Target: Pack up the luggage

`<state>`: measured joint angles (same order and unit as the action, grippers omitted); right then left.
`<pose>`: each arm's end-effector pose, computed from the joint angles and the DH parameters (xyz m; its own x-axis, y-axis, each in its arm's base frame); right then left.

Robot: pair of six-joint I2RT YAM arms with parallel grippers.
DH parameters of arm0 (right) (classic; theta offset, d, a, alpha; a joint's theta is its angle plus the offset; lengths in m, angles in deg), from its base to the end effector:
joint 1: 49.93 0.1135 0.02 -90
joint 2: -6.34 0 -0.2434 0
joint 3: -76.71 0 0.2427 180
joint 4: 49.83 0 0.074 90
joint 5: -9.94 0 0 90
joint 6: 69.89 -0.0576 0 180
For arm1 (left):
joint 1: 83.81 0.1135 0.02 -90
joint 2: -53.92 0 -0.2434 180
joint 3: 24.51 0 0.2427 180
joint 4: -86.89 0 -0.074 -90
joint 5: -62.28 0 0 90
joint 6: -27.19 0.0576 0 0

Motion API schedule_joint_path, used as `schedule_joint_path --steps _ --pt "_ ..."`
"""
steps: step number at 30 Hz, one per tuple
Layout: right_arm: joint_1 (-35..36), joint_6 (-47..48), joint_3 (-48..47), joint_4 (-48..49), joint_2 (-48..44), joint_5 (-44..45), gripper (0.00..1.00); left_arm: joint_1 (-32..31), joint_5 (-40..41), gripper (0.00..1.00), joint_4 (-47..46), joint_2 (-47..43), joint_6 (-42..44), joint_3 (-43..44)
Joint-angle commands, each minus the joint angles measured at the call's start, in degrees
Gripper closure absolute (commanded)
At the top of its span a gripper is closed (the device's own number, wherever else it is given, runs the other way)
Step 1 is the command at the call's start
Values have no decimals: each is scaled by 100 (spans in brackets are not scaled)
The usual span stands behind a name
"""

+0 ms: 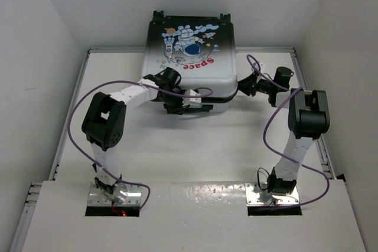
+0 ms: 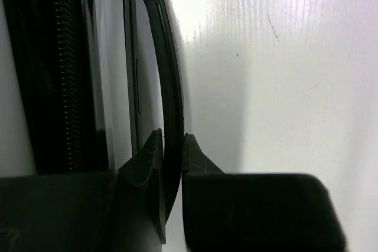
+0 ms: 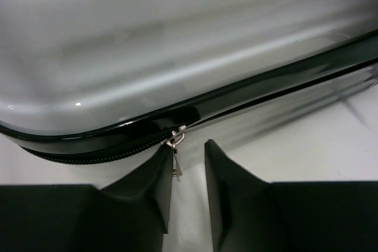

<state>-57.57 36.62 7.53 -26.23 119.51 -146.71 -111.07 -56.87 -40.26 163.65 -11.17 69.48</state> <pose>0.3848 0.0017 0.1350 -0.1037 -0.0997 -0.9896 -0.8654 0.4995 0.0403 0.3260 -0.1995 0.1610 -0.0760 0.8095 -0.5821 0.9953 0.0969 0.0048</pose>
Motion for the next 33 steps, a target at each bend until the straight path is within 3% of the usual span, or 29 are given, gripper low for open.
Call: schedule_joint_path --steps 1,5,9,15,22,24,26,27,28,29,31,33 --pt "201 -648 -147 1471 57 -717 80 670 603 100 865 760 -637 -207" --pt "272 -1816 73 3066 171 -849 100 670 603 100 865 760 -690 -207" --pt "202 -2765 371 3925 23 -1104 100 670 542 100 865 760 -874 -154" --pt "-18 -3294 1338 4900 -653 -1394 100 670 296 100 681 708 -1331 -154" --pt "34 -3330 2357 4849 -1489 -1465 100 381 156 100 479 471 -1577 -207" --pt "148 -2930 2595 4316 -1830 -1264 100 310 102 100 426 470 -1630 -207" --pt "438 -2122 2605 2554 -2130 -748 100 231 -99 100 426 409 -1630 -207" --pt "569 -220 2178 -12 -2584 4 100 170 -100 100 365 348 -1630 -259" --pt "1032 1843 1808 -3179 -2772 430 100 169 -178 100 364 347 -1691 -260" --pt "1271 1986 1570 -3585 -2713 512 100 117 -240 100 364 347 -1692 -260" --pt "1282 542 1838 -2371 -2790 399 100 116 -293 100 233 294 -1692 -321" --pt "1545 293 2625 -1529 -3142 914 100 64 -293 100 180 294 -1744 -374"
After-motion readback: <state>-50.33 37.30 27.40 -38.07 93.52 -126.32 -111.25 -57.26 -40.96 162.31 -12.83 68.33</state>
